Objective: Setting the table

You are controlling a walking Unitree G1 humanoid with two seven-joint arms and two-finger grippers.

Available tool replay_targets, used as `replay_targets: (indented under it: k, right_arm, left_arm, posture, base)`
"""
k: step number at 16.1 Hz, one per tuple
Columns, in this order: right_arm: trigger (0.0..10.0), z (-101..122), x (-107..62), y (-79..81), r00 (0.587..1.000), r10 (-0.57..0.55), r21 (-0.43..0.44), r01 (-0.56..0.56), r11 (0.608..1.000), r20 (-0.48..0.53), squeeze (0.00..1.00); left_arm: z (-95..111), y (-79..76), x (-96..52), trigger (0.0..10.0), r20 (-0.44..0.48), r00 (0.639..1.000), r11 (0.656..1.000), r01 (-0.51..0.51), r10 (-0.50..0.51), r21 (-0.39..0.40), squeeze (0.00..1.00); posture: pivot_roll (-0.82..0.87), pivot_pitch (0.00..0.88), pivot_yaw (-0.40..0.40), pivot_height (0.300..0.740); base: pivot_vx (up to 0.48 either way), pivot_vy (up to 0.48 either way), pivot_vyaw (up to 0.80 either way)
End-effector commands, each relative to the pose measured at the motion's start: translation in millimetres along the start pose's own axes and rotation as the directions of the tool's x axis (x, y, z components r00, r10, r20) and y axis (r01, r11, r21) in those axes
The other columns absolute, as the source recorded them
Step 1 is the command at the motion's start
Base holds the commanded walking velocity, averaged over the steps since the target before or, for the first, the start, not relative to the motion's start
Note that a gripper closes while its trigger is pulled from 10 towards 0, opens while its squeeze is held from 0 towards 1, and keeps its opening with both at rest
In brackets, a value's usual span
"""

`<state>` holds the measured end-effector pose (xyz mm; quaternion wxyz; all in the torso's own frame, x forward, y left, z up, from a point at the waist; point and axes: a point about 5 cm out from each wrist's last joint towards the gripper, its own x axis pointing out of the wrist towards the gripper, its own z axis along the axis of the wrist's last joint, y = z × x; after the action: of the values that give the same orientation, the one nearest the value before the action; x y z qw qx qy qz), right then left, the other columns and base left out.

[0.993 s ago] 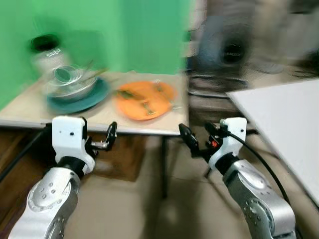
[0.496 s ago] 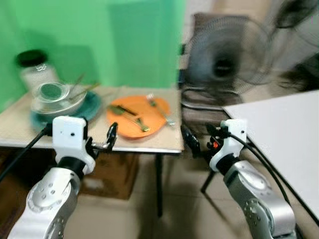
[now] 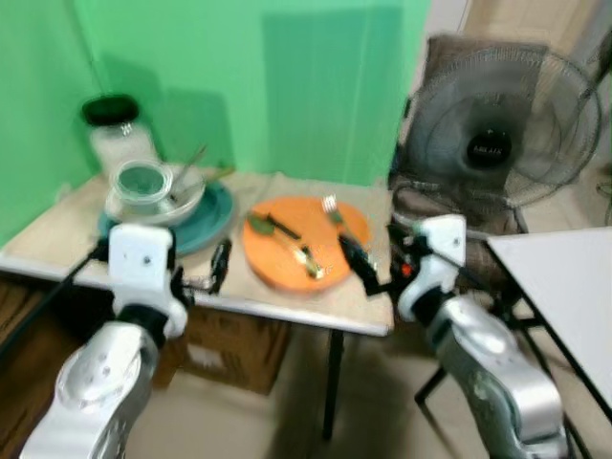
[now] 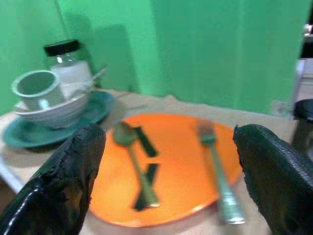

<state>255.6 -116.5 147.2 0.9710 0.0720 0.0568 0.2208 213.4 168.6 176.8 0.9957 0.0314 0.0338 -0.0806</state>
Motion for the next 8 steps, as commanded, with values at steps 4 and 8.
replay_targets:
  k: [4,8]
  right_arm:
    - [10.0,9.9,13.1,-14.5,1.0,-0.002,-0.071,0.001,0.997,-0.02,0.0]
    - [10.0,15.4,38.3,-19.4,0.996,0.012,-0.074,-0.019,0.997,-0.087,0.0]
  left_arm:
    - [-2.8,-6.5,1.5,10.0,-0.013,0.999,0.999,0.048,-0.048,0.018,0.0]
    - [-6.7,-10.6,1.1,10.0,-0.036,0.994,0.994,0.102,-0.1,0.041,0.0]
  posture:
    - [0.02,0.0,0.019,0.74]
    - [0.01,0.0,0.012,0.74]
  base:
    - [0.148,0.0,0.0]
    - [0.0,0.0,0.0]
